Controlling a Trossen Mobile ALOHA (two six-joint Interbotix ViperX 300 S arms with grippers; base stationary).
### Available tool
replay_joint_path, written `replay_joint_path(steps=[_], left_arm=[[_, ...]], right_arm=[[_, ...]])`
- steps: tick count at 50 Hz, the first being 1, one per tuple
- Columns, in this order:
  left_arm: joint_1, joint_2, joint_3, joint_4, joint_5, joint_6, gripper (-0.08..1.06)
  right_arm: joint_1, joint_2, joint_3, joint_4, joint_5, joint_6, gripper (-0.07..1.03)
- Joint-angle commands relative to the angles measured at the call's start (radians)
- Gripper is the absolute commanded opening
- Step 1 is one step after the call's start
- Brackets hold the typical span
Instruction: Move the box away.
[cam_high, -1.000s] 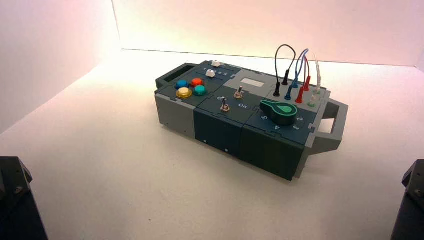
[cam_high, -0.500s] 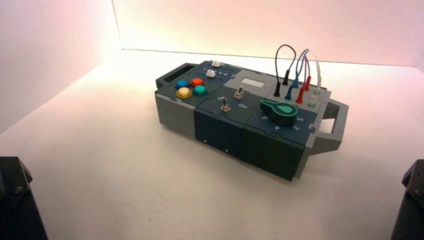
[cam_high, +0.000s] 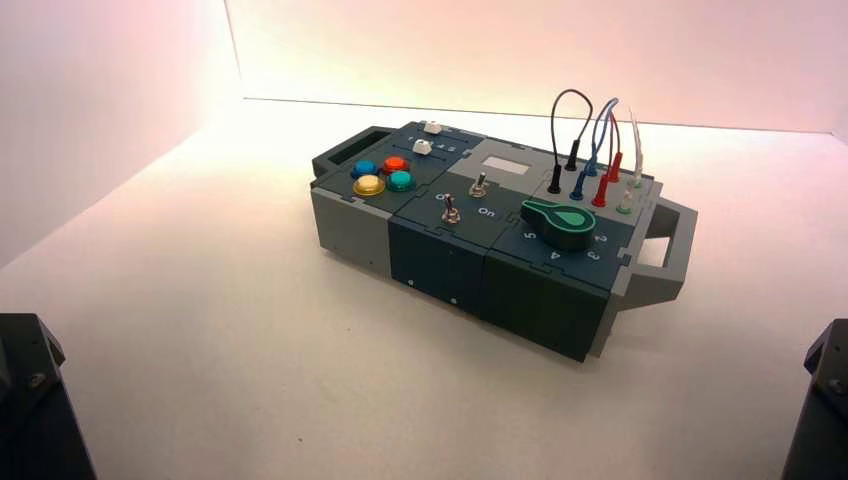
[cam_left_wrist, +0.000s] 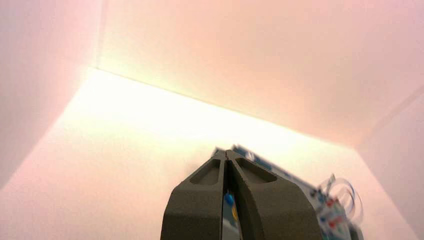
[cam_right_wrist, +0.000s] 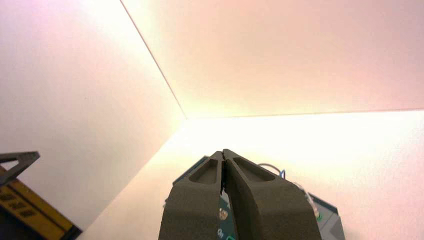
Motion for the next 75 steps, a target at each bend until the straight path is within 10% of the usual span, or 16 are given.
replay_joint_path(steps=[1, 37, 75], left_arm=[[-0.035, 0.091, -0.074, 0.002, 0.025, 0.023, -0.03], [-0.166, 0.391, -0.140, 0.002, 0.094, 0.084, -0.03], [-0.279, 0.678, -0.170, 0.002, -0.044, 0.112, -0.03]], right_arm=[[-0.002, 0.091, -0.051, 0.006, 0.018, -0.015, -0.02], [0.034, 0.342, -0.167, 0.029, 0.189, -0.107, -0.02], [0.209, 0.607, -0.272, 0.006, 0.135, -0.169, -0.02]])
